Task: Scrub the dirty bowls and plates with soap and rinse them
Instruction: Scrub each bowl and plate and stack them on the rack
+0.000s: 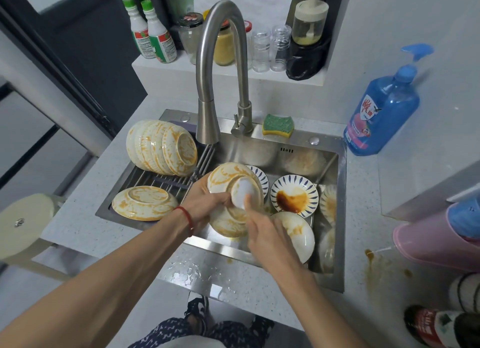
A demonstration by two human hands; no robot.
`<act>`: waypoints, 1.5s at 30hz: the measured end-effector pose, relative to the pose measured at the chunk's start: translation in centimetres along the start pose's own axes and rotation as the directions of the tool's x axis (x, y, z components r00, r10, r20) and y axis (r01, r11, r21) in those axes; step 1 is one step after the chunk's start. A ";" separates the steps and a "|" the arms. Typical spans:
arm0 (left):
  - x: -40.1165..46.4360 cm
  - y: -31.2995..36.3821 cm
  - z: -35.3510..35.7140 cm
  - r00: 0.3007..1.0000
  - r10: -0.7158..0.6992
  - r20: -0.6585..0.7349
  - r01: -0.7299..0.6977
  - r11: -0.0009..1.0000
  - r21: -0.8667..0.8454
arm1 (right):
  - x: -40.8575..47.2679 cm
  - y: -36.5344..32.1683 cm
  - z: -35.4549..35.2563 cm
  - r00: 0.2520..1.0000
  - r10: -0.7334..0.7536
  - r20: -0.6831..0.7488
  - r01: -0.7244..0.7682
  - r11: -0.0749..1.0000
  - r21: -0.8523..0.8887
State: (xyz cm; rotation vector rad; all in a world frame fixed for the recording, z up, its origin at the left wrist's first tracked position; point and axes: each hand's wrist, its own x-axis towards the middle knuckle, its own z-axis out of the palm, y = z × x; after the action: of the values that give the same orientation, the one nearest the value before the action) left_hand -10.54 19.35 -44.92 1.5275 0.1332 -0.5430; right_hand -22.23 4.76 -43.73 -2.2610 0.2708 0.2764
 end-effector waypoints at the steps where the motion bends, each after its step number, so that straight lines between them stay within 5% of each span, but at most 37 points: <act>1: 0.2 0.1 -0.2 1.000 0.006 0.000 -0.006 1.000 0.008 | -0.7 0.3 0.2 0.999 -0.021 0.025 0.020 1.000 0.015; 6: 0.9 1.2 -0.6 0.996 0.016 0.091 -0.035 0.977 0.209 | -0.1 3.6 -2.0 0.988 0.155 -0.011 -0.152 0.979 0.133; 9: 1.5 2.3 0.3 0.971 0.035 0.237 -0.140 0.885 0.443 | 1.8 3.7 -3.1 0.973 0.125 -0.194 -0.077 0.968 0.237; 13: 1.8 4.0 2.0 0.915 -0.012 0.403 -0.257 0.753 0.606 | 4.5 4.1 -4.4 0.978 0.116 -0.174 -0.029 0.899 0.437; 22: -0.1 3.8 1.6 0.972 0.006 0.235 -0.045 0.986 0.163 | 4.7 5.2 -3.8 0.926 0.320 -0.198 -0.085 0.689 0.720; 25: 0.1 1.5 2.2 0.994 0.036 0.108 -0.051 0.989 0.140 | 4.4 4.5 -4.2 0.943 0.275 -0.186 -0.131 0.822 0.554; 29: 0.9 1.0 2.1 0.991 0.115 0.069 -0.132 0.937 0.325 | 4.6 5.1 -5.6 0.946 0.307 -0.107 -0.265 0.919 0.293; 32: 1.4 1.2 2.3 0.989 0.127 0.070 -0.145 0.854 0.499 | 3.9 3.8 -5.6 0.986 0.159 -0.059 -0.148 0.975 0.165; 35: 1.8 1.4 2.2 0.989 0.143 0.047 -0.141 0.765 0.629 | 3.2 1.7 -5.2 1.000 -0.003 0.001 0.003 0.997 0.073; 39: 1.4 1.9 2.5 0.986 0.157 0.063 -0.155 0.693 0.704 | 4.3 1.4 -6.4 0.998 0.064 -0.021 -0.065 0.996 -0.068; 42: 1.4 2.0 2.4 0.982 0.183 0.039 -0.156 0.686 0.711 | 2.3 -0.3 -5.3 0.996 -0.047 0.076 0.054 0.995 -0.085; 45: 1.0 2.3 2.5 0.986 0.161 0.038 -0.137 0.672 0.727 | 3.5 0.6 -5.7 0.997 0.053 0.056 -0.048 0.994 -0.099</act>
State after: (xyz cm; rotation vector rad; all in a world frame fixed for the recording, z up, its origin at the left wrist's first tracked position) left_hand -9.35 16.60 -43.13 2.3138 -0.2235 -0.4588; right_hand -18.43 -0.34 -41.52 -2.3408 0.2897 0.3892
